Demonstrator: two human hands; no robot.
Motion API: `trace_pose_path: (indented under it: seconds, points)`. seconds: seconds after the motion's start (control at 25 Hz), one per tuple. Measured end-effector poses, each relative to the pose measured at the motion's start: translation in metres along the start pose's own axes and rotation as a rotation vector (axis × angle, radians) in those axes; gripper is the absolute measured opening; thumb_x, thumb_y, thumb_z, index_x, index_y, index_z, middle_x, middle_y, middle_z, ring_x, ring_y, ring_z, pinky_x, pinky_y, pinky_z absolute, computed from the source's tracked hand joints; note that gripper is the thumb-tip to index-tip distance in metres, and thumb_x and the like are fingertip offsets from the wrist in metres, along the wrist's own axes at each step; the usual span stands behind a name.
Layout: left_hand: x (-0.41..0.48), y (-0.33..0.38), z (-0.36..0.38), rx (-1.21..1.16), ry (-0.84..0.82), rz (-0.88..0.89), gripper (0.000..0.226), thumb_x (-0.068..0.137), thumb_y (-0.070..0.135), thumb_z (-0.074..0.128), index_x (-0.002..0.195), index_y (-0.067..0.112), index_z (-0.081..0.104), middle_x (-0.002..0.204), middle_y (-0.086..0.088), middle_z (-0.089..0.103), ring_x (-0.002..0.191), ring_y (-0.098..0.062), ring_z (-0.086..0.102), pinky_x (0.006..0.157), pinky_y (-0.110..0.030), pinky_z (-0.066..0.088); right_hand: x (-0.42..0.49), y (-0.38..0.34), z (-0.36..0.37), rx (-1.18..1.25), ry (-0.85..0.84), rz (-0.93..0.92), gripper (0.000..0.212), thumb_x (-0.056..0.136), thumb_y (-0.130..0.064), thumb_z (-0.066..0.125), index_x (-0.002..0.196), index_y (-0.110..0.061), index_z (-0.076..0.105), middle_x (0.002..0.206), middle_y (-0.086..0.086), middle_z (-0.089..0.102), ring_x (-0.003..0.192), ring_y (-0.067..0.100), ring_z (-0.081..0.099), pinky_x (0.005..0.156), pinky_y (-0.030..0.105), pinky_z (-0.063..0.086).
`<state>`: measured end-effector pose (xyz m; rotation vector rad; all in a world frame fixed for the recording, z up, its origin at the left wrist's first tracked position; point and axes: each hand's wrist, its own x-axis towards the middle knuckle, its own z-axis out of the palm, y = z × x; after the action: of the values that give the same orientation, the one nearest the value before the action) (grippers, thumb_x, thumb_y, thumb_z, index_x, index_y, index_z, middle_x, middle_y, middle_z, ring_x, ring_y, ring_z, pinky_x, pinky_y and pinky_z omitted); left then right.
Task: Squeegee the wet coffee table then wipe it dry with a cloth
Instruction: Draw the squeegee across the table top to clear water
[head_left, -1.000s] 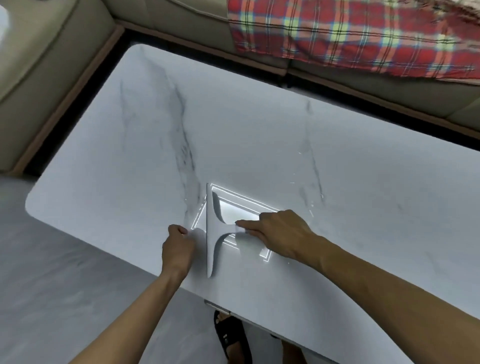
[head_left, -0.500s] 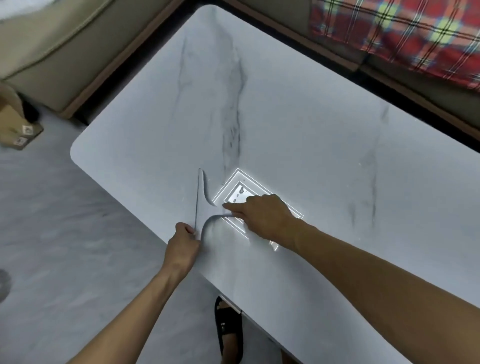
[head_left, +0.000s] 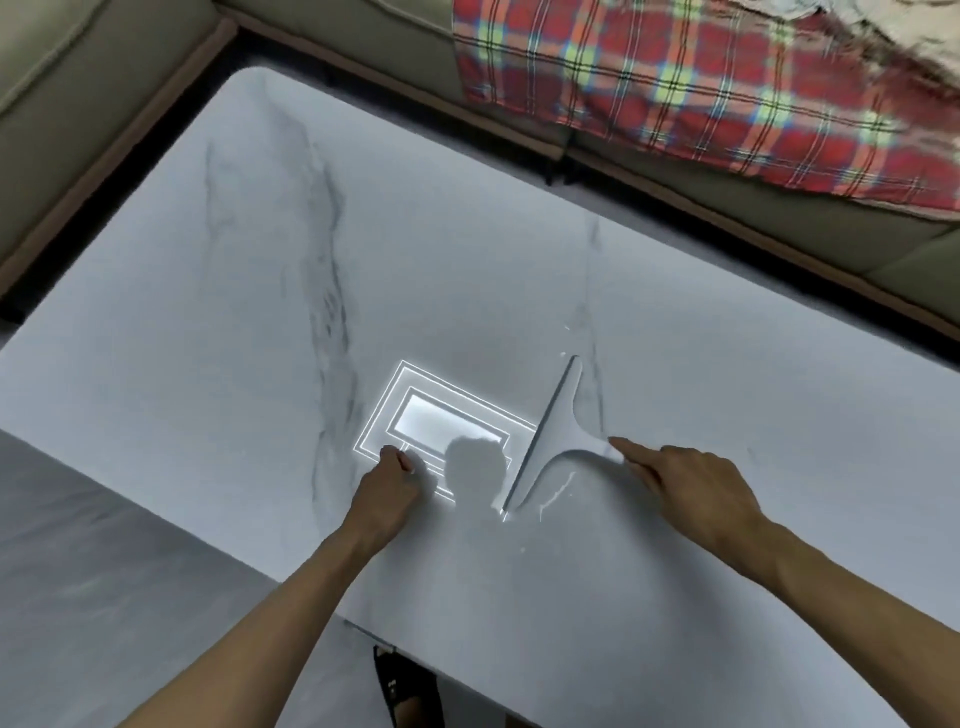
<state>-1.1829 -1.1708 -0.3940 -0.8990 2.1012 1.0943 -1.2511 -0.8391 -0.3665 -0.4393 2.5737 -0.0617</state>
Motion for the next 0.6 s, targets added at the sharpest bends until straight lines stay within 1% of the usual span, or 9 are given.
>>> trace_pose_path:
  seconds: [0.08, 0.12, 0.28, 0.36, 0.44, 0.48, 0.6]
  points:
    - [-0.003, 0.018, 0.014, -0.001, -0.028, 0.038, 0.013, 0.089, 0.017, 0.044, 0.1, 0.01, 0.045, 0.077, -0.002, 0.057, 0.064, -0.017, 0.049, 0.053, -0.029, 0.035, -0.017, 0.012, -0.004, 0.001, 0.026, 0.044, 0.042, 0.102, -0.041, 0.022, 0.141, -0.057, 0.029, 0.083, -0.009, 0.057, 0.077, 0.022, 0.06, 0.062, 0.03, 0.039]
    - [-0.004, 0.023, 0.018, -0.014, -0.024, 0.053, 0.012, 0.089, 0.016, 0.046, 0.1, 0.01, 0.045, 0.075, -0.001, 0.055, 0.063, -0.017, 0.048, 0.052, -0.029, 0.034, -0.019, 0.008, -0.006, -0.001, 0.036, 0.02, 0.041, 0.102, -0.042, 0.022, 0.14, -0.057, 0.029, 0.083, -0.009, 0.056, 0.076, 0.022, 0.061, 0.061, 0.03, 0.038]
    - [-0.002, 0.011, 0.004, -0.102, 0.09, 0.014, 0.008, 0.091, 0.012, 0.044, 0.099, 0.013, 0.045, 0.076, -0.002, 0.054, 0.064, -0.017, 0.049, 0.053, -0.028, 0.037, 0.0, -0.039, -0.013, -0.009, 0.046, -0.174, 0.039, 0.103, -0.044, 0.024, 0.139, -0.056, 0.031, 0.084, -0.006, 0.058, 0.076, 0.025, 0.062, 0.058, 0.03, 0.033]
    - [-0.002, -0.01, -0.014, -0.131, 0.145, -0.028, 0.006, 0.092, 0.013, 0.043, 0.098, 0.013, 0.045, 0.077, -0.002, 0.053, 0.064, -0.017, 0.048, 0.053, -0.028, 0.037, 0.011, -0.069, -0.014, -0.021, 0.087, -0.253, 0.036, 0.102, -0.044, 0.028, 0.136, -0.054, 0.035, 0.079, -0.004, 0.057, 0.068, 0.027, 0.061, 0.054, 0.031, 0.035]
    - [-0.003, -0.037, -0.038, -0.165, 0.245, -0.097, 0.01, 0.09, 0.011, 0.042, 0.1, 0.013, 0.045, 0.08, -0.003, 0.054, 0.065, -0.019, 0.049, 0.053, -0.028, 0.037, 0.02, -0.106, -0.013, -0.049, 0.103, -0.366, 0.033, 0.102, -0.043, 0.03, 0.133, -0.052, 0.038, 0.075, -0.004, 0.056, 0.062, 0.028, 0.059, 0.052, 0.031, 0.035]
    - [-0.006, -0.053, -0.051, -0.183, 0.307, -0.14, 0.015, 0.088, 0.009, 0.041, 0.102, 0.013, 0.046, 0.081, -0.003, 0.054, 0.065, -0.019, 0.049, 0.052, -0.028, 0.037, 0.026, -0.129, -0.011, -0.041, 0.089, -0.427, 0.034, 0.102, -0.043, 0.03, 0.133, -0.052, 0.038, 0.077, -0.004, 0.057, 0.063, 0.028, 0.06, 0.053, 0.03, 0.035]
    - [-0.012, -0.094, -0.083, -0.247, 0.464, -0.215, 0.022, 0.085, 0.003, 0.039, 0.103, 0.013, 0.045, 0.083, -0.006, 0.054, 0.063, -0.018, 0.049, 0.051, -0.027, 0.036, 0.052, -0.206, -0.005, -0.057, -0.004, -0.617, 0.037, 0.103, -0.045, 0.027, 0.138, -0.055, 0.034, 0.09, -0.004, 0.059, 0.075, 0.03, 0.062, 0.058, 0.03, 0.029]
